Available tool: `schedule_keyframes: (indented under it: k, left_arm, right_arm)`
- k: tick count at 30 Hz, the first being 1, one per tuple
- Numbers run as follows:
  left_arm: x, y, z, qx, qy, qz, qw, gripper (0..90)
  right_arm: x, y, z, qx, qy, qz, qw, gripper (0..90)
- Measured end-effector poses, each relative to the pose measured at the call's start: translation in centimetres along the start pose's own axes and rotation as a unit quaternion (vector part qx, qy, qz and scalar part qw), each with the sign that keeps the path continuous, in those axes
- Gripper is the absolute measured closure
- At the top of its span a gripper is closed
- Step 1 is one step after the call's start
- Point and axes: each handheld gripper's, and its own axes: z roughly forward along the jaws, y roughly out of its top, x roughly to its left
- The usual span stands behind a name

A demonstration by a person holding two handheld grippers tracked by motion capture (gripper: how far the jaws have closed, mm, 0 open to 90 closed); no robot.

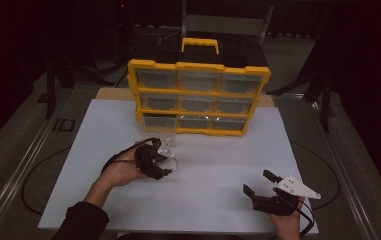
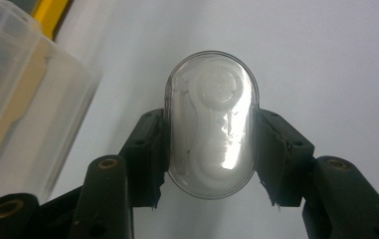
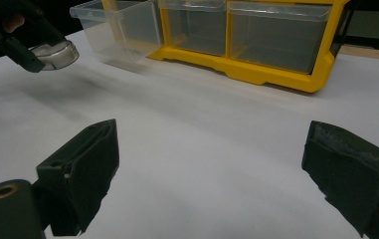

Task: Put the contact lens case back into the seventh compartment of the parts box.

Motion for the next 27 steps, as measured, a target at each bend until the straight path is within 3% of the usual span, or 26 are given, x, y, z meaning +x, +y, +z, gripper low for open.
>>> schedule_keyframes:
  k: [13,27]
  left_arm:
    - [0.6,0.4,-1.1,-0.004,0.007,0.001,1.0000,49.7]
    - [1.1,0.5,-2.0,-0.003,0.001,-0.002,1.0000,49.7]
  right_arm:
    - [0.0,0.0,0.0,0.000,0.000,0.000,1.0000,7.8]
    - [0.0,0.0,0.0,0.000,0.000,-0.001,1.0000,7.8]
